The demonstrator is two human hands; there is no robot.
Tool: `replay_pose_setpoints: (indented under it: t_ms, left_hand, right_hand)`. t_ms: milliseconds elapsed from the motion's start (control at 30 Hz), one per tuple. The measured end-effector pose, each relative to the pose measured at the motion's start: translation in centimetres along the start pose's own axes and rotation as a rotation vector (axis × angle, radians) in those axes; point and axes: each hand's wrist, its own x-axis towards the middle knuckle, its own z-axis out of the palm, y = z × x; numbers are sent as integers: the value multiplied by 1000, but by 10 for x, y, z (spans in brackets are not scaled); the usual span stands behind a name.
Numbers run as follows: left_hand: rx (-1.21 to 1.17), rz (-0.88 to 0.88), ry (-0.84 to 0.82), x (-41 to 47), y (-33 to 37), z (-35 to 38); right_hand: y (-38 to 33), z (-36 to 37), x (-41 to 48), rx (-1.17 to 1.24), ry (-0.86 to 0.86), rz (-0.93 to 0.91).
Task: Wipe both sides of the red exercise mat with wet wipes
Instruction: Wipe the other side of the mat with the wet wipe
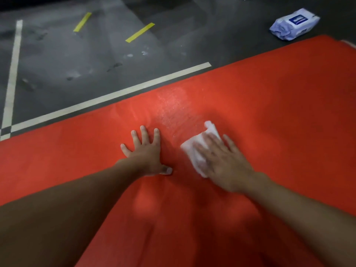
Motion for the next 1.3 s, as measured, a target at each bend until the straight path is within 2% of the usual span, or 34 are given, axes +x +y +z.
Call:
replay_pose_setpoints:
  t_ms: [67, 100, 167, 233, 267, 367, 400, 500, 633, 700, 767, 900, 933, 1033, 1100, 1200, 1233, 1300]
  left_hand:
    - [3, -2, -2, 2, 1, 1]
    - [1, -6, 0, 2, 1, 1]
    - [3, -15, 8, 1, 2, 1]
    - [-3, -42, 18, -2, 4, -2]
    - [-11, -60, 27, -6, 5, -2]
    - [-49, -83, 92, -15, 12, 5]
    - [-62, -86, 125, -18, 13, 8]
    - [-84, -85, 222, -25, 15, 20]
    - [-24, -55, 395, -36, 22, 35]
    - [-6, 6, 447, -41, 22, 44]
    - [-48, 53, 369, -50, 21, 54]
    - [-82, 70, 251, -68, 24, 67]
    - [-72, 66, 238, -74, 26, 71]
    - [-47, 56, 229, -85, 34, 79]
    - [-47, 44, 233, -90, 39, 82]
    - [-64, 28, 266, -97, 42, 84]
    - [-56, 32, 273, -100, 43, 86]
    - [-19, 47, 280, -107, 43, 94]
  right_hand:
    - [-5, 2, 1, 34, 22, 189]
    - [-21, 7, -1, 51, 47, 212]
    - [-53, 17, -16, 57, 61, 95]
    - [-54, 16, -26, 36, 24, -38]
    - [-47, 13, -26, 32, 15, -33]
    - [-39, -2, -22, 49, -18, 199]
    - [-45, -6, -19, 39, -5, 223]
    - [-63, -5, -15, 79, 54, 190]
    - [-40, 6, -14, 116, 78, 151]
    - [-33, 9, -12, 121, 99, 257]
    - [-44, 13, -14, 114, 78, 296]
    - [-40, 21, -35, 26, 51, -72]
    - [-27, 17, -35, 41, 28, -82]
    - [-13, 11, -30, 68, 31, 165]
    - [-34, 18, -38, 68, 66, 114]
    - [-31, 23, -56, 60, 36, -141]
    - [-19, 20, -54, 82, 20, -136]
    - [-10, 15, -52, 92, 41, 39]
